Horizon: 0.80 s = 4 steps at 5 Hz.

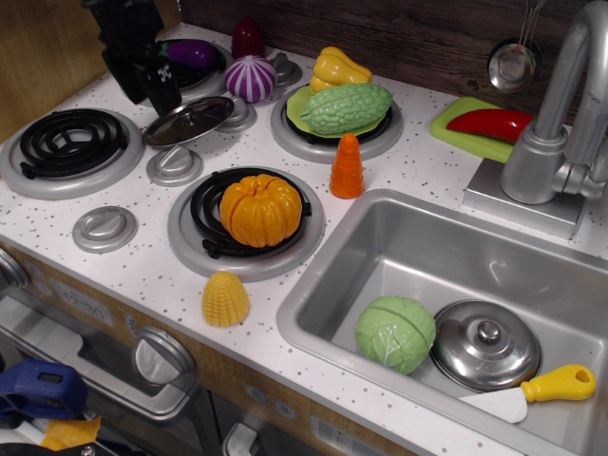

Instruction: Put lid on stove

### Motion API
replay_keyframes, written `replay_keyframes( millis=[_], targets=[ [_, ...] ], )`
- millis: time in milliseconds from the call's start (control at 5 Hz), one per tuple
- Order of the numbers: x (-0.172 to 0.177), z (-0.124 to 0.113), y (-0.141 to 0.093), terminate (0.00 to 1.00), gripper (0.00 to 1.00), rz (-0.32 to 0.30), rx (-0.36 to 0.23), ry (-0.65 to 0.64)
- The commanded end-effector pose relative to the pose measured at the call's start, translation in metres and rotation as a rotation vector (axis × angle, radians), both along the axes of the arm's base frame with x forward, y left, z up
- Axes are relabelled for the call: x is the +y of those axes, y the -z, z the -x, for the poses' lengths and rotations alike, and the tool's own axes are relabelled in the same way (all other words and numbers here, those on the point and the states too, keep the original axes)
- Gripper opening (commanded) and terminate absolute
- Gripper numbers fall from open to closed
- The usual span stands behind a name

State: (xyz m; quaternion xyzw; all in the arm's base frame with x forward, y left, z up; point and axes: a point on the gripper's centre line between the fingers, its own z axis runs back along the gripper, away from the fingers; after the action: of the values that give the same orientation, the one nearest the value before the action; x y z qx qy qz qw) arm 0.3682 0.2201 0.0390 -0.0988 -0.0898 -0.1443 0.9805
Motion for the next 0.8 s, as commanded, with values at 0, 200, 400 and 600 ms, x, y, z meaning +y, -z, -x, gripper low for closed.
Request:
replay_keyframes(
  millis=[0,200,400,600],
  targets=[
    [0.0,-0.013,-0.014,0.0,1.0,-0.024,-0.075,0.011],
    [-0.001,-0.018,-0.011,0.0,1.0,-0.015,-0.083,0.019],
    [-0.002,-0.024,-0.006,0.0,1.0,0.013,-0.09,0.029],
    [-0.005,-0.031,-0.007,0.0,1.0,0.025,-0.093,0.037]
  ],
)
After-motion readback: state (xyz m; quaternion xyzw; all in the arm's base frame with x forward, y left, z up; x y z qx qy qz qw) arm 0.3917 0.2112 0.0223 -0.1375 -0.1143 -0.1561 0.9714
